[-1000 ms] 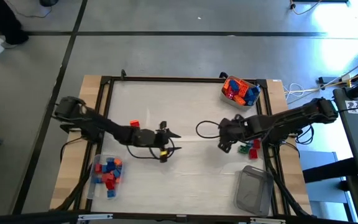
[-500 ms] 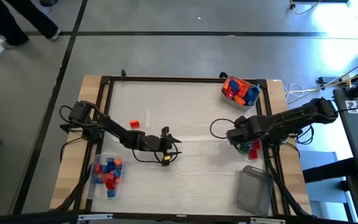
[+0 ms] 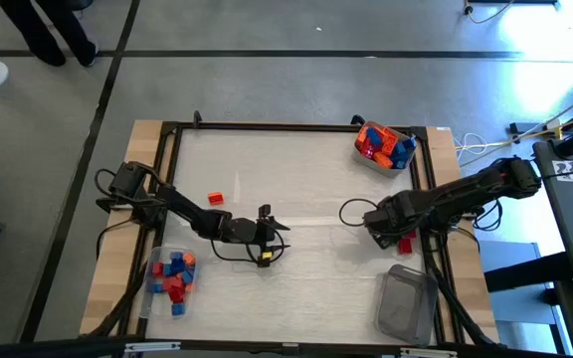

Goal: Sort blocks by size
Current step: Put the blue game piece into the transparent bin

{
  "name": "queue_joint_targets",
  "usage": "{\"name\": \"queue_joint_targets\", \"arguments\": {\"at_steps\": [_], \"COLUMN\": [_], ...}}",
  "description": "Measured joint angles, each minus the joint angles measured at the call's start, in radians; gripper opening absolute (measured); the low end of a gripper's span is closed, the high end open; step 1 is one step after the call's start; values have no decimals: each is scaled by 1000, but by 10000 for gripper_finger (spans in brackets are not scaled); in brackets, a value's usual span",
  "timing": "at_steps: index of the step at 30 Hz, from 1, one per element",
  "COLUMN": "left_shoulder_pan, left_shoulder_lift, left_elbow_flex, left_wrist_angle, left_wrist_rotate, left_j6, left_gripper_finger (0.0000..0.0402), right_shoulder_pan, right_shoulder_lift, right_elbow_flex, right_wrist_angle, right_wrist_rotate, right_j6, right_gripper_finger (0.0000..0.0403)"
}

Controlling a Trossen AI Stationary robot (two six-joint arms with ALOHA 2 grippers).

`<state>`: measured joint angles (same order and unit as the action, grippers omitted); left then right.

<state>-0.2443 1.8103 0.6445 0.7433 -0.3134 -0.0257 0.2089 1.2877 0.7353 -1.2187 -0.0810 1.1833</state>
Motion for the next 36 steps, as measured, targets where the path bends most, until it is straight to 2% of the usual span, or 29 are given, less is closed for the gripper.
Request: {"name": "queue_joint_targets", "arguments": {"at_steps": [8,15,27,36], "left_shoulder_pan": [0,1,1,1], "left_shoulder_lift": [0,0,0,0], "left_elbow_flex": [0,0,0,0], "left_wrist_angle": [-2,-2,-1,0], "left_wrist_rotate": [0,0,0,0], "left_j6": [0,7,7,8], "left_gripper_finger": [225,225,225,225], "right_shoulder_pan": [0,0,0,0], "right_shoulder_lift": [0,0,15,96], "right_elbow_flex": [-28,-29,-30,-27], "right_wrist_angle": [14,17,18,12], "right_wrist_rotate": [-7,26,36,28], "right_j6": [-9,2,20,13], "right_gripper_finger": [79,45,37,36]}}
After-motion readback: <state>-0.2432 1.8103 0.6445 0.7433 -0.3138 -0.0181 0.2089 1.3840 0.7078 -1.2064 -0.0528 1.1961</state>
